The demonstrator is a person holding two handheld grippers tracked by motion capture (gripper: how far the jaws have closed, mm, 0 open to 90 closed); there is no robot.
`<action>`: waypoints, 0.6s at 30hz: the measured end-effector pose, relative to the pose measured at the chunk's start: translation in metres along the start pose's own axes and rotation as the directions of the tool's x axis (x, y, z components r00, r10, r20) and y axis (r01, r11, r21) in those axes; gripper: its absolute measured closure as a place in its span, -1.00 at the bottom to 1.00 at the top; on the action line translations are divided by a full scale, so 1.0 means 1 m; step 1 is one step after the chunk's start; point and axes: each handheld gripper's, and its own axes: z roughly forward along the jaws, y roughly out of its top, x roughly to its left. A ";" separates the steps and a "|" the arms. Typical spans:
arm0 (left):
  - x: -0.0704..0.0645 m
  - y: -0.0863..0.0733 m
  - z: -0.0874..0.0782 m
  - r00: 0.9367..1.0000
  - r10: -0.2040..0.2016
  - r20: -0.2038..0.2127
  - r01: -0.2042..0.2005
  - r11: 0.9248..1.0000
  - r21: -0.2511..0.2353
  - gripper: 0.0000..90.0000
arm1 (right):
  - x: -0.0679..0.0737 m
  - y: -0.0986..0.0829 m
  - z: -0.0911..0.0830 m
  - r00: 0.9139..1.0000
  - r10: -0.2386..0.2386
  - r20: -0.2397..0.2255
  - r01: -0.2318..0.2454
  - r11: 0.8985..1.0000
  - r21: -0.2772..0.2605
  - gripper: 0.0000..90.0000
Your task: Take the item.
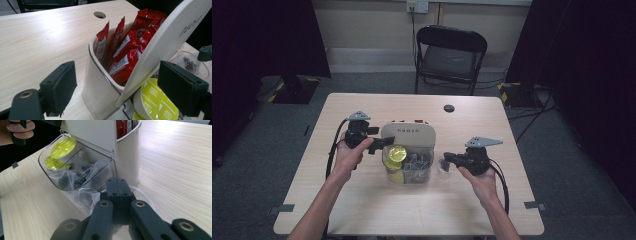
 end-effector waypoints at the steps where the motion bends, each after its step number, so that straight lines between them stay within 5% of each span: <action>1: 0.000 0.000 0.000 1.000 0.000 -0.003 0.000 1.000 0.002 -0.66 | 0.000 0.000 0.000 1.000 0.000 -0.001 0.000 1.000 -0.002 0.91; 18: 0.000 0.000 -0.004 1.000 -0.010 -0.004 0.010 1.000 -0.008 -0.64 | -0.001 0.002 -0.009 1.000 0.017 0.016 -0.017 0.999 -0.031 0.67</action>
